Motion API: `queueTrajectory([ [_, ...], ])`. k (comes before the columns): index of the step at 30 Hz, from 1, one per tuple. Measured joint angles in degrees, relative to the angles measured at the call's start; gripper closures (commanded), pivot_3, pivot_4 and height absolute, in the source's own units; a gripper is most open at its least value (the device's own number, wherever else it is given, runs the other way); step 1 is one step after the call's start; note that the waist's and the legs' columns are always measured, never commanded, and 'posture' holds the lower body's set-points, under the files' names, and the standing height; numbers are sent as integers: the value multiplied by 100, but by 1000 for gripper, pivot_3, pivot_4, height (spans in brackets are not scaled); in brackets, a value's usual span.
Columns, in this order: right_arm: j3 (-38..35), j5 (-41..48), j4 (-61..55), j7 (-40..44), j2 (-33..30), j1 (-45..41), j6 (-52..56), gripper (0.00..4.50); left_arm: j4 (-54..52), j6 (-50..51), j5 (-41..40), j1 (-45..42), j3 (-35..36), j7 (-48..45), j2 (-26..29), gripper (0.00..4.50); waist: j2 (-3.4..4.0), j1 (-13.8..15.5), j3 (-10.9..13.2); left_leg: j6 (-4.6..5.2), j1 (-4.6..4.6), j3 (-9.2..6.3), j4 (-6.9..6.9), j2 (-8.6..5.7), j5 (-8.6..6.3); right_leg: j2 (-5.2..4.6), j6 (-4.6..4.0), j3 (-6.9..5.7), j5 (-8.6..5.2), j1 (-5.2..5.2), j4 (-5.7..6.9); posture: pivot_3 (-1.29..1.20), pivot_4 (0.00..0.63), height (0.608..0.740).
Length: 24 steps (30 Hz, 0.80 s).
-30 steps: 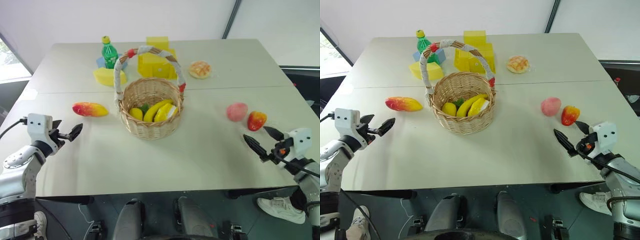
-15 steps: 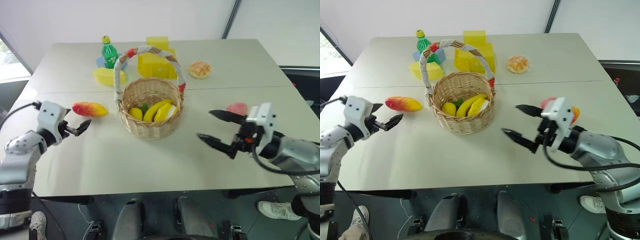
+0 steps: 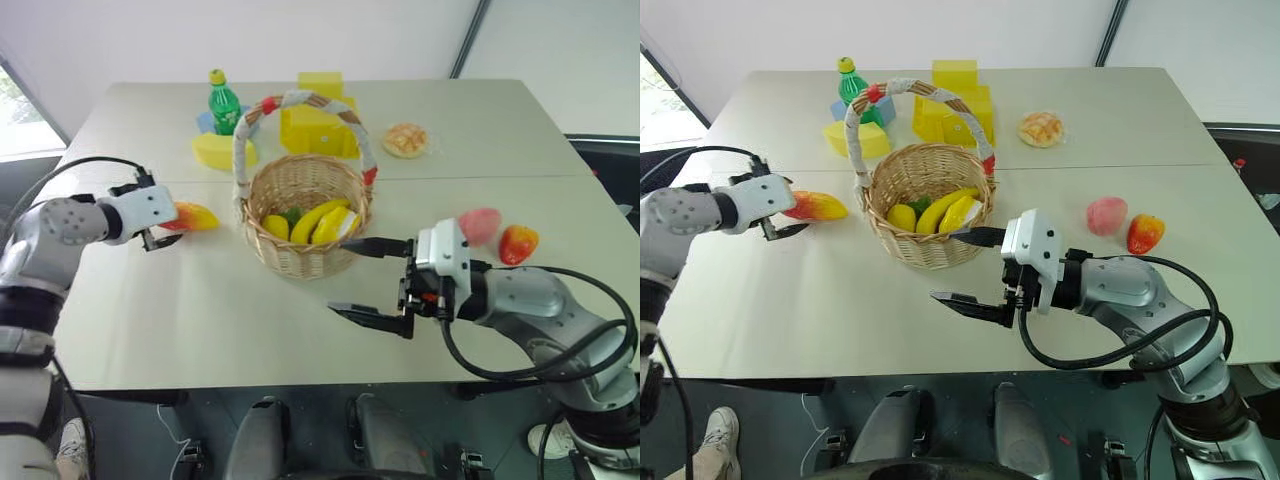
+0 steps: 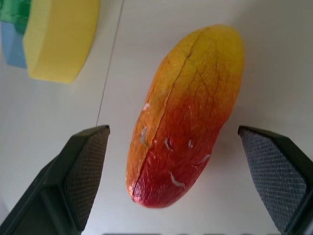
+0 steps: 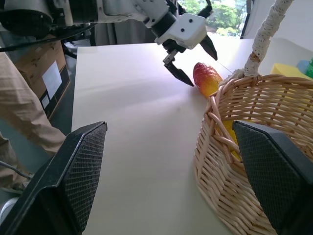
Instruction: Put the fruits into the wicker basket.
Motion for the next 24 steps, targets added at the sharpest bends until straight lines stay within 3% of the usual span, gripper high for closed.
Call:
queueTrajectory([
  [5, 23, -136, -2, -69, 75, 49, -38, 201, 1038, -565, 448, -689, -314, 189, -347, 0, -1, -4, 1, 0, 0, -1, 1, 3, 1, 8, 0, -1, 0, -4, 8, 0, 150, 740],
  [8, 50, -228, -3, -123, 151, 86, -61, 0, 1540, -817, 643, -956, -403, 347, -461, 893, -2, -12, 0, 0, 1, 0, 5, 3, 0, 7, 1, 0, 0, -3, 10, 0, 150, 740],
  [11, 54, -295, -3, -143, 176, 115, -69, 0, 1802, -1052, 661, -988, -435, 403, -504, 2419, -2, -16, 0, 0, 3, -1, 5, 5, 1, 7, 1, 0, 0, -3, 12, 0, 150, 740],
  [12, 54, -323, -3, -149, 185, 115, -72, 0, 1848, -1085, 662, -1004, -434, 426, -505, 2747, -2, -14, 0, 0, 3, -2, 6, 5, 1, 6, 1, 0, 0, -3, 12, 0, 150, 740],
  [16, 54, -336, -4, -156, 191, 131, -80, 0, 1864, -1120, 639, -1006, -411, 406, -490, 2848, -2, -13, 0, 0, 3, -2, 6, 5, 1, 5, 1, 1, 0, -3, 12, 0, 150, 740],
  [19, 55, -371, -4, -147, 189, 124, -102, 0, 1495, -613, 100, -767, 96, 62, -383, 2848, -5, -39, 2, 0, 0, -8, 6, 10, 1, 6, 1, 1, 0, -10, 15, 0, 150, 740],
  [22, 28, -384, 24, -87, 172, 83, -125, 0, 121, 616, -1320, -191, 1217, -531, -278, 2848, -7, -34, 3, -1, -7, -16, 7, 26, 1, 1, 0, 2, 0, -15, 20, 0, 150, 740],
  [24, -41, -390, 126, -9, 131, 39, -156, 0, -1478, 1746, -2590, 469, 2070, -942, -126, 2848, -7, -57, 3, -1, -11, -13, 8, 26, 1, -5, 1, 8, 1, -18, 16, 0, 150, 740],
])
